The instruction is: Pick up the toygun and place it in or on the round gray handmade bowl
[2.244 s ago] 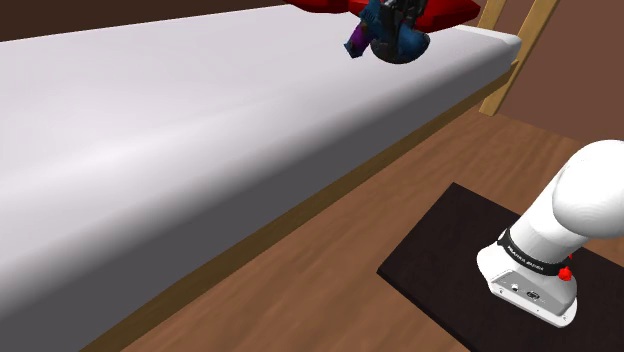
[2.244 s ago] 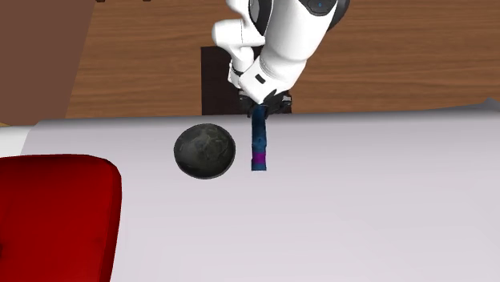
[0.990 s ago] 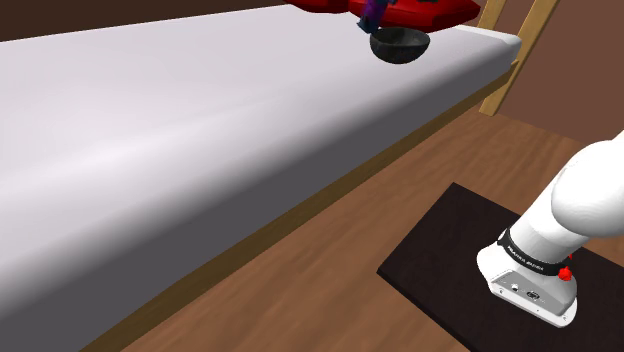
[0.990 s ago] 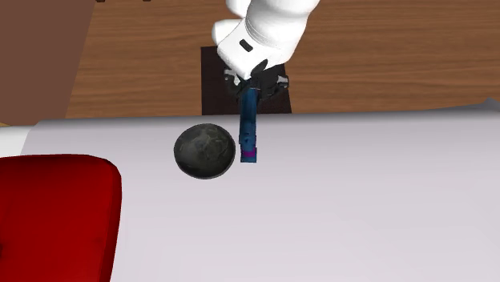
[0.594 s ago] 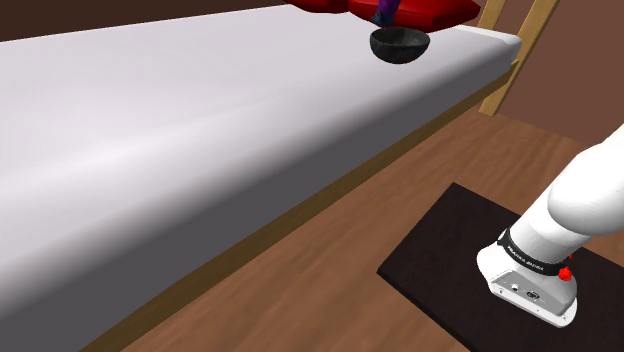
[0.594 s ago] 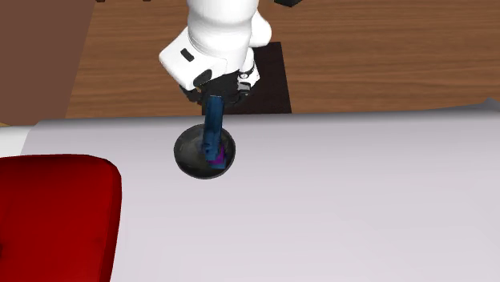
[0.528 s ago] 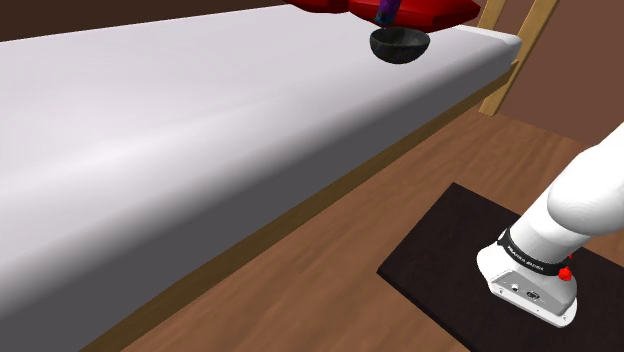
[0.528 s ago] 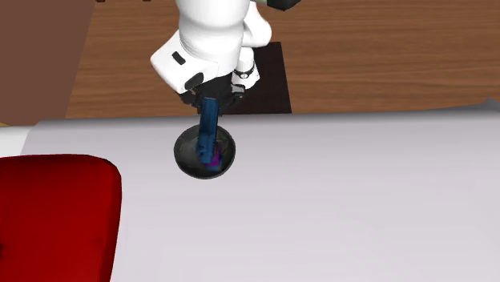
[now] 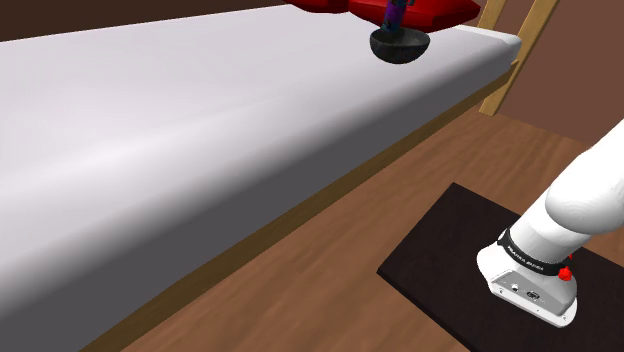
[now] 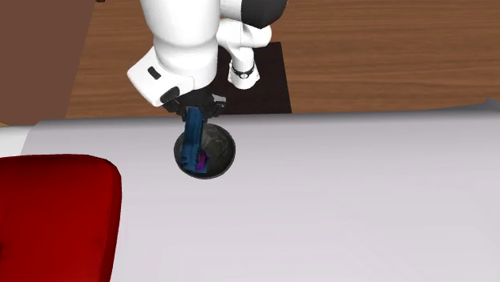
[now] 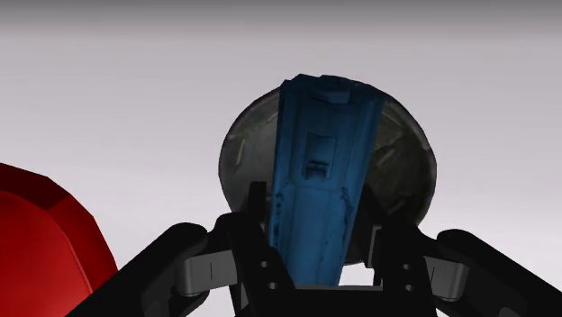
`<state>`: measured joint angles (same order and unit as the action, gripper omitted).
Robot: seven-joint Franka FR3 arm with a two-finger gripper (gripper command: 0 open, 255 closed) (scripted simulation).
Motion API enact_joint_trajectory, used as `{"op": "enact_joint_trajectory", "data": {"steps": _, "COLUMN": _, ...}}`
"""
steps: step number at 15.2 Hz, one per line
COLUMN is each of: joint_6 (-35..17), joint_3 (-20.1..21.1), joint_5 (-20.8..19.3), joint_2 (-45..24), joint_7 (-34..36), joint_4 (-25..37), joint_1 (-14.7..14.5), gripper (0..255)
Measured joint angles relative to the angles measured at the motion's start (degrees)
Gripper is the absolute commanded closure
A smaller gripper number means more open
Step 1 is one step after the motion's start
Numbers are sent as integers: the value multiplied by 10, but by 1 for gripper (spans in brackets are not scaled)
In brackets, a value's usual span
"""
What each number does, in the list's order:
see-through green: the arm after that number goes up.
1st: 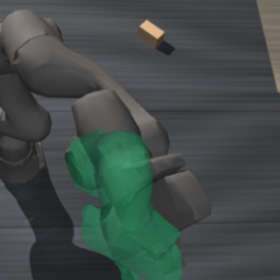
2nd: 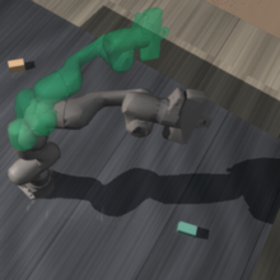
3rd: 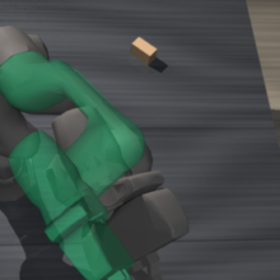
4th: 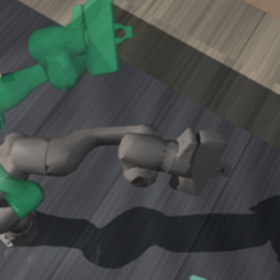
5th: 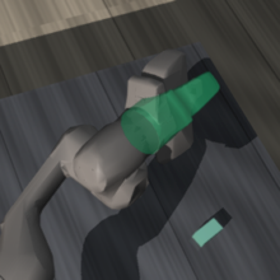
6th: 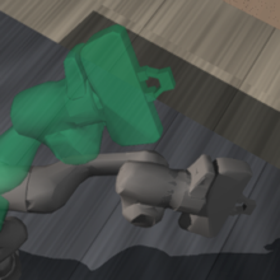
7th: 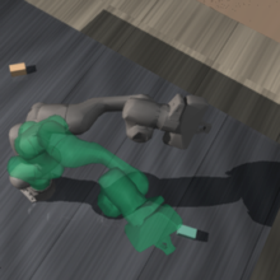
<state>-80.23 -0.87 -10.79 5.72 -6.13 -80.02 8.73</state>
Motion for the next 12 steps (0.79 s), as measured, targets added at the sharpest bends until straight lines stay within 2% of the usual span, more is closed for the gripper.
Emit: {"op": "enact_joint_trajectory", "data": {"steps": 12, "joint_6": -102, "joint_3": -3, "joint_5": 0, "joint_2": 49, "joint_7": 15, "joint_4": -150, "joint_1": 1, "gripper": 255}}
